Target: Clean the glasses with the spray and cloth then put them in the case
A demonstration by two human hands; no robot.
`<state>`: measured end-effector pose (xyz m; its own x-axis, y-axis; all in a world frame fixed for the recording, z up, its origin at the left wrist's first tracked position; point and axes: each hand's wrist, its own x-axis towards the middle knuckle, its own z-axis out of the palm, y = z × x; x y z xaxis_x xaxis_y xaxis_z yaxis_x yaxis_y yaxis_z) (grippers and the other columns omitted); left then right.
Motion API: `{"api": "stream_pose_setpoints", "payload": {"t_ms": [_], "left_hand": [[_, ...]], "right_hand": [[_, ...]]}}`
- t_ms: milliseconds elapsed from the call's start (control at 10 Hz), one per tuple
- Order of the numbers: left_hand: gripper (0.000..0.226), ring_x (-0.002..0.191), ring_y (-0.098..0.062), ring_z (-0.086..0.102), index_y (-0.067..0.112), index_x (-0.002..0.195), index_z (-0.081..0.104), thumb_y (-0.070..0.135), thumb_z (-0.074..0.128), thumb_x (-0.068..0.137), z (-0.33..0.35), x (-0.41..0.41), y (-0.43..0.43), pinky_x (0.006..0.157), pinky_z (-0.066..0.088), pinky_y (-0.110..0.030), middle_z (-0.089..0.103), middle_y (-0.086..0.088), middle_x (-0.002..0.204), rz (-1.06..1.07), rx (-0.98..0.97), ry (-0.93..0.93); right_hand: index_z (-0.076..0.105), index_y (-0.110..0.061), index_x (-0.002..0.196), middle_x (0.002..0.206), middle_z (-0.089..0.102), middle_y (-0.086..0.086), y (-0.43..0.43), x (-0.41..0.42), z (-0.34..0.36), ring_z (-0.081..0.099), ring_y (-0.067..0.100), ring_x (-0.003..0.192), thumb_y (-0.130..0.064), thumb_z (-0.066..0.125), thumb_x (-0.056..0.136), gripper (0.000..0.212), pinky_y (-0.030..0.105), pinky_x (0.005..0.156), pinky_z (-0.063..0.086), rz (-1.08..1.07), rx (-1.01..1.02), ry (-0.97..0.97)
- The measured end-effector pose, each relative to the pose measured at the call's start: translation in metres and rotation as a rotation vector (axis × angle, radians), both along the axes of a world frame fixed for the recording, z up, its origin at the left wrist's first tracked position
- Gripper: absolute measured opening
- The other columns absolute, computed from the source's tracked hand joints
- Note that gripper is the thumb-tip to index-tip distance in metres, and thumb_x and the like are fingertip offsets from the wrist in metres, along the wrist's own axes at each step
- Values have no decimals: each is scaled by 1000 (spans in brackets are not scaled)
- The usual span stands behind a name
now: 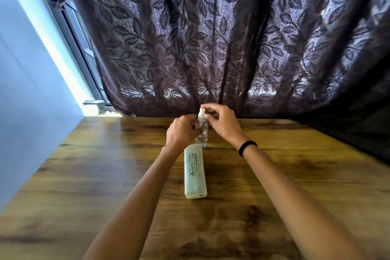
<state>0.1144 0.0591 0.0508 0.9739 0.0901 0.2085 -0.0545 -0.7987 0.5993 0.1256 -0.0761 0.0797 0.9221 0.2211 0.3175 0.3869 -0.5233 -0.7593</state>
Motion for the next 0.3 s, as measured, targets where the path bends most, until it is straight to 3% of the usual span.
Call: {"api": "stream_pose_setpoints", "payload": {"t_ms": [100, 200, 300], "left_hand": [[41, 91, -25, 65, 24, 113, 61, 34, 72, 75, -3, -2, 1, 69, 50, -36, 72, 0, 97, -6, 14, 4], [75, 108, -27, 60, 21, 139, 35, 34, 72, 76, 0, -7, 0, 79, 51, -41, 65, -6, 118, -7, 41, 9], [80, 123, -28, 47, 14, 144, 24, 29, 69, 79, 4, -12, -1, 90, 47, -43, 49, -12, 137, -22, -10, -144]], "right_hand": [[56, -10, 126, 125, 61, 9, 0, -4, -6, 57, 19, 115, -4, 56, 88, 38, 31, 100, 44, 40, 18, 11], [48, -12, 133, 131, 56, 9, -2, -14, -6, 55, 19, 117, -12, 56, 90, 44, 31, 102, 42, 41, 37, 15], [46, -12, 134, 137, 50, 7, -12, -16, -11, 48, 20, 125, -20, 54, 92, 43, 36, 104, 41, -8, 30, -13]]}}
